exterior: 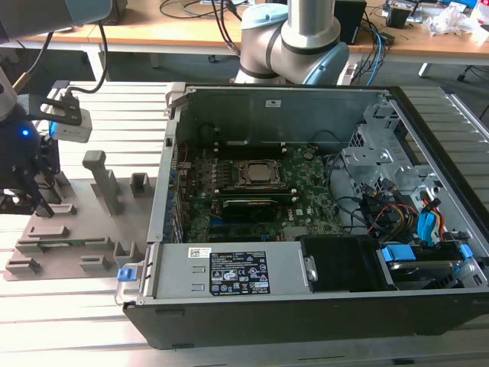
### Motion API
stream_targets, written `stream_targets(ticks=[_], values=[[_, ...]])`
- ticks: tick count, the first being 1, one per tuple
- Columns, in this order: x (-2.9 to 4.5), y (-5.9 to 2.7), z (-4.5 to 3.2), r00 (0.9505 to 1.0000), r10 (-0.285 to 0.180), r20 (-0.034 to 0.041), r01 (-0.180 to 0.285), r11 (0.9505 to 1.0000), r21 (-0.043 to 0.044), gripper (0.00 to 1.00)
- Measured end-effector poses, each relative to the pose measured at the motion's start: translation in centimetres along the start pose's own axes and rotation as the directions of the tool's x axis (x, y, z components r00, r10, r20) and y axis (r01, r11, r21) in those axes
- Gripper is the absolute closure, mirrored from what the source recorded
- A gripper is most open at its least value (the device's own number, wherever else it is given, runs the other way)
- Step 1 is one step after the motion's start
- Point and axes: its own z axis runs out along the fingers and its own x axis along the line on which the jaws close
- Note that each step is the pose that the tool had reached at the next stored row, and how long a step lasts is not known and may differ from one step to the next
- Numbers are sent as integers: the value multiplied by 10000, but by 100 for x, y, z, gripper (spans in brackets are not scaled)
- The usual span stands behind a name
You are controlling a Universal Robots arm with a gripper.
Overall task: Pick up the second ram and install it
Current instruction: 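Pick up the second ram and move it above second insertion slot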
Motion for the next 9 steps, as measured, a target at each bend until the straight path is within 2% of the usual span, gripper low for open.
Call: stream_targets(ticks=[9], values=[[35,-8,80,10000,-1,0,1,10000,0,70]])
